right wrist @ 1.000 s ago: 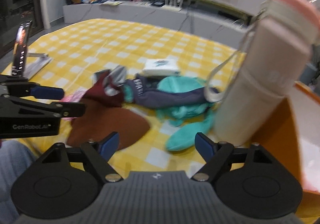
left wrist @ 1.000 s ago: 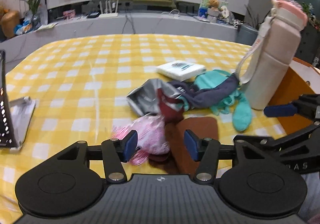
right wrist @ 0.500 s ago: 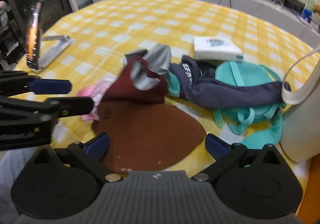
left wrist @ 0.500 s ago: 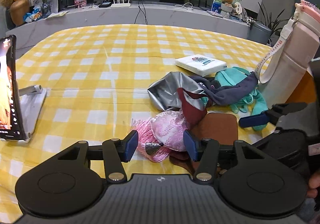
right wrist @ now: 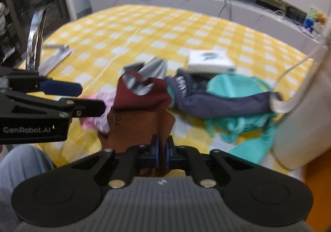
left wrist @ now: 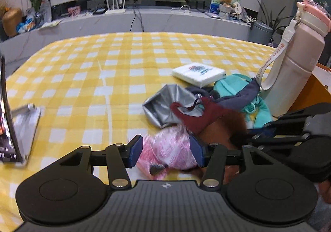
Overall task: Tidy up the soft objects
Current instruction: 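Grasp the grey silver fabric with the left gripper while the right gripper grasps the brown felt piece, then lift the grey fabric and brown felt toward the box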
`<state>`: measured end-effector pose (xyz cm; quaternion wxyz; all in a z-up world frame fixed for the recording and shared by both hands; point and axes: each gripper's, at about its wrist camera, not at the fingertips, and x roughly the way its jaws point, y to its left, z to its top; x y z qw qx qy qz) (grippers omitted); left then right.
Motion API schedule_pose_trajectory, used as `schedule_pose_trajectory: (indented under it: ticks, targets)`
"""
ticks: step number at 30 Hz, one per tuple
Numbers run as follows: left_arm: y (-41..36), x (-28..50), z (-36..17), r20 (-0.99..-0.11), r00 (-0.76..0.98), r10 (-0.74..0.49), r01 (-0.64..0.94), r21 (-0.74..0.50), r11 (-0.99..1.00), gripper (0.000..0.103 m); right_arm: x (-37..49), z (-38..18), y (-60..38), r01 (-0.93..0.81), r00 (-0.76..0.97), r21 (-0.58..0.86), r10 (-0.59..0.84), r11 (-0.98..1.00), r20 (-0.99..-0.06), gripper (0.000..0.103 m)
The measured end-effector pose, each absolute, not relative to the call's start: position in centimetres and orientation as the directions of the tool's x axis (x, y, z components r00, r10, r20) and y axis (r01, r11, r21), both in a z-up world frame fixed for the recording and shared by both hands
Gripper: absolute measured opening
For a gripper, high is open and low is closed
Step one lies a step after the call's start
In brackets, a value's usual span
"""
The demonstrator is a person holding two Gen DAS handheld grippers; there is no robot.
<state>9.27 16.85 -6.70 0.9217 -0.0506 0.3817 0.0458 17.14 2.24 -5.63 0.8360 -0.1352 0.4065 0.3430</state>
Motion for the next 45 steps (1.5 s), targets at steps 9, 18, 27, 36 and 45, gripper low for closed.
schedule_pose_trajectory:
  ticks: [9, 18, 27, 36, 45]
  targets:
    - [14.4, 13.9, -7.6, -0.716, 0.698, 0.018, 0.046, 0.070, 0.996, 0.080, 20.2, -5.4, -0.8, -0.525, 0.545, -0.023, 0.316, 0.851, -0.776, 0.004]
    - [16.2, 16.9, -9.8, -0.751, 0.660, -0.005, 0.034, 0.024, 0.999, 0.058, 20.3, -6.9, -0.2, -0.554, 0.509, -0.019, 0.321, 0.832, -0.799, 0.004]
    - [18.0, 16.4, -10.0, -0.746, 0.664, -0.048, -0.048, -0.107, 0.993, 0.020, 20.4, -7.4, 0.2, -0.566, 0.500, -0.020, 0.324, 0.824, -0.803, 0.005]
    - [19.8, 13.3, -5.1, -0.663, 0.748, -0.020, -0.140, -0.187, 0.972, 0.009, 20.0, -5.3, -0.9, -0.548, 0.524, 0.018, 0.360, 0.836, -0.772, 0.005]
    - [17.5, 10.9, -1.1, -0.592, 0.806, -0.022, -0.104, -0.178, 0.979, 0.009, 18.1, -0.9, -2.4, -0.543, 0.593, 0.028, 0.407, 0.839, -0.695, 0.004]
